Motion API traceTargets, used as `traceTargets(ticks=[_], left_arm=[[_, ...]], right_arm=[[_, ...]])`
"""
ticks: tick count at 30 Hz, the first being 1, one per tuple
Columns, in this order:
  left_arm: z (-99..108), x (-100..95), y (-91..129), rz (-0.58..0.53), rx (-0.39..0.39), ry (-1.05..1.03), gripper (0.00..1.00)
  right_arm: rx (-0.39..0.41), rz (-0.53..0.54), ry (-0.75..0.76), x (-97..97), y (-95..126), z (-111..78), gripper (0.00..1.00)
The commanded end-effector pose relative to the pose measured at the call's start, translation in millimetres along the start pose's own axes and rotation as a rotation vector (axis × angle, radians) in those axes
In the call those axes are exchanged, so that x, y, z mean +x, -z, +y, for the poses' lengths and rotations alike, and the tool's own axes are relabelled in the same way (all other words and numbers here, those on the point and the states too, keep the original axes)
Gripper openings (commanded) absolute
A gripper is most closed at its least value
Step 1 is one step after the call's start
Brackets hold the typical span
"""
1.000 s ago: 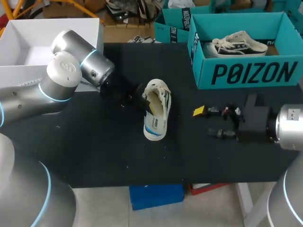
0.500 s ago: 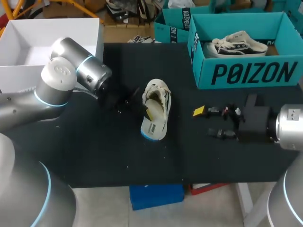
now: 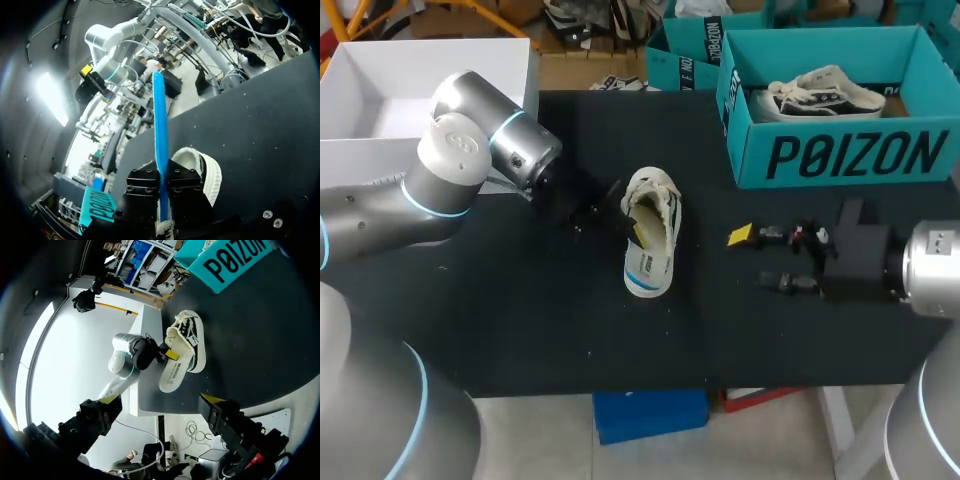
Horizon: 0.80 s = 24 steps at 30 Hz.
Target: Take the shoe out of the shoebox, open the shoe tongue, remove and reinsert the insole, then place the shoe into the shoebox
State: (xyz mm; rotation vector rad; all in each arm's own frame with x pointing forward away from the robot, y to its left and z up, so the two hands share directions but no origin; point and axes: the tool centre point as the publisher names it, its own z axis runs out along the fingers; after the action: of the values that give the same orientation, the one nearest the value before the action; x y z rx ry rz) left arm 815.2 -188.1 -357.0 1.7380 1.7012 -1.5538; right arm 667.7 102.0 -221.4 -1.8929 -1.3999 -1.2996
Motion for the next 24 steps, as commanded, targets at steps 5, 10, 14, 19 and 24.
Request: traceTargets(ticks=[5,10,14,19,24], left_arm=[[11.8,-3.2,0.6,0.027,-0.015,-0.009,0.00],[22.0,6.8,-3.6,0.019,-0.004,-0.010,0.00],[28.4,10.8,-0.4,0.019,-0.030,0.002,0.00],[29.7,9.1,2.9,0.032,-0.061,0.004,0.20],[22.8,1.5,5.2,0.034,-0.072,-0.010,1.00]], right_arm=[[0.000,0.001,0.000,-0.1,-0.6,0.3,1.00],[0.000,0.001,0.000,-0.1,-0.6,0.3,1.00],[0.000,0.001,0.000,-0.1,-0.6,0.3,1.00],[0.000,0.001,0.000,-0.1,-0.6,0.3,1.00],[0.000,0.001,0.000,-0.1,-0.6,0.3,1.00]])
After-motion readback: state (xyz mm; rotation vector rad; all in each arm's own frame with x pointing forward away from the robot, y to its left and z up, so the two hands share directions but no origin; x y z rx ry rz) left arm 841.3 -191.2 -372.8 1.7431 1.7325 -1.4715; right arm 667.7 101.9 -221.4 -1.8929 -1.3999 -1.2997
